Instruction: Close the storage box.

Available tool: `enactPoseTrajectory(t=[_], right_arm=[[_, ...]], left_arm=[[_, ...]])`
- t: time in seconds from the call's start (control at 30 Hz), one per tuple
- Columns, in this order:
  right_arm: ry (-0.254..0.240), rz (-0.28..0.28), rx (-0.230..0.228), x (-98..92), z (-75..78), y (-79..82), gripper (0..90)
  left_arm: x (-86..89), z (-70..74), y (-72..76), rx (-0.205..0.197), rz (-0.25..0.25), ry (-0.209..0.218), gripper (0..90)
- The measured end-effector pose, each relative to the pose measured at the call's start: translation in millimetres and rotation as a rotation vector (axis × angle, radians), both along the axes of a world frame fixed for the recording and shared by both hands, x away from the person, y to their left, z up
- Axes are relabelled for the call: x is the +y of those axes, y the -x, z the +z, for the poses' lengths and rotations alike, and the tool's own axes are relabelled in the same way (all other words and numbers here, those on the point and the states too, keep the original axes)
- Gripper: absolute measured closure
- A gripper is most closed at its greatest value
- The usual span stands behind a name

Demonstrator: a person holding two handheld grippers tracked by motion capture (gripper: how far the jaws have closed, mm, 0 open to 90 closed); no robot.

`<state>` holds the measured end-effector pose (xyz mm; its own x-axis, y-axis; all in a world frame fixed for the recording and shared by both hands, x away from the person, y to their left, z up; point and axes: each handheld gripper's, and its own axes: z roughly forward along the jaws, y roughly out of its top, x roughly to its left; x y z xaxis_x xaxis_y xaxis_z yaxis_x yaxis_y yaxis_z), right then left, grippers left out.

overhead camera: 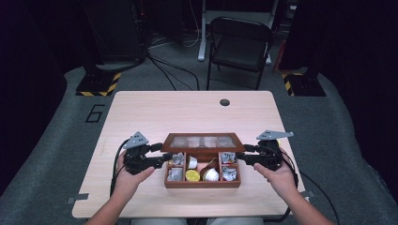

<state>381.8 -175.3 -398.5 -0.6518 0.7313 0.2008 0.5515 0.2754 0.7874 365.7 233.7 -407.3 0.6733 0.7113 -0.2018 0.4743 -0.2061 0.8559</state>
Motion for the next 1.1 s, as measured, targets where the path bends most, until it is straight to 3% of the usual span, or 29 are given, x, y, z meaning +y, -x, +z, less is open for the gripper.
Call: enactPoseTrajectory(t=[0.6, 1.1], right_arm=[[0.026, -0.002, -0.019, 1.3, -16.9, 18.0, 49.9], [0.032, -0.006, -0.007, 1.9, -27.8, 26.7, 49.8]], left_arm=[[-1.1, -17.2, 14.2, 0.04, 0.011, -0.001, 38.5], [-2.4, -27.2, 23.6, 0.055, 0.015, -0.01, 38.1]])
